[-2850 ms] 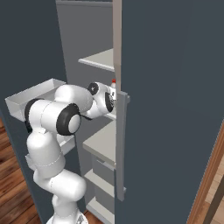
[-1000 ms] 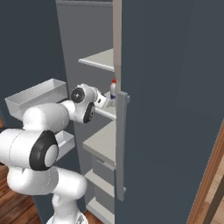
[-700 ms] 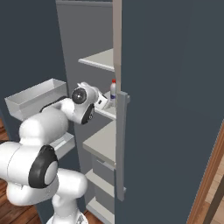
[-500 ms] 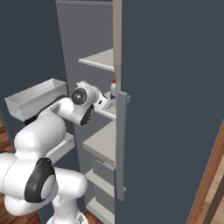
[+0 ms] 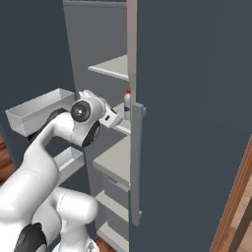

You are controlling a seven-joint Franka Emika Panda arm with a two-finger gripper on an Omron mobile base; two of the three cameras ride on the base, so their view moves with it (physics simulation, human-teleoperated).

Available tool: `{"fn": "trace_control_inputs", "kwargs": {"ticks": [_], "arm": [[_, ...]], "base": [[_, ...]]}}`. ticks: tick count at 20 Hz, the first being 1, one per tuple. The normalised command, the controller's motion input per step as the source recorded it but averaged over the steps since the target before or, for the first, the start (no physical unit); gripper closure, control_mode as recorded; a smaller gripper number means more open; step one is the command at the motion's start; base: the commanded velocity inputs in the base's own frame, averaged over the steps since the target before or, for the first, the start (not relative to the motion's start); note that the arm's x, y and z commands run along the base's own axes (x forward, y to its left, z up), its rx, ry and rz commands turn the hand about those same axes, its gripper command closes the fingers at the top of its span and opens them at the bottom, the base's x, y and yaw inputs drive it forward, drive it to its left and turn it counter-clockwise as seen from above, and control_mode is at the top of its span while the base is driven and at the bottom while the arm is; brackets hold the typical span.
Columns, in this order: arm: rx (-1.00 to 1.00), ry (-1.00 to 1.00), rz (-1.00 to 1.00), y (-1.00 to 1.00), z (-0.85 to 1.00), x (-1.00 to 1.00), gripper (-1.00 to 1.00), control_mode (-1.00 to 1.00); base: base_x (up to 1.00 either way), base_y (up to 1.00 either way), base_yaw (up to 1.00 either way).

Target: Take the bottled waters from the counter and place them in the freezer to freeze. Close the freezer door after placing the bottles.

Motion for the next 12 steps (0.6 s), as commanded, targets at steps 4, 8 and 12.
{"fn": "trace_control_inputs", "kwargs": {"ticks": [4,8,12], "arm": [[0.0,0.06,0.0,0.0,0.54,-0.73,-1.0,-1.0],[0.0,0.24,0.0,0.0,0.74,-0.61,-1.0,-1.0],[0.0,0.41,0.0,-0.05,0.45,-0.53,-1.0,-1.0]], "base": [[0.0,0.0,0.0],[0.0,0.0,0.0],[0.0,0.0,0.0]]}}
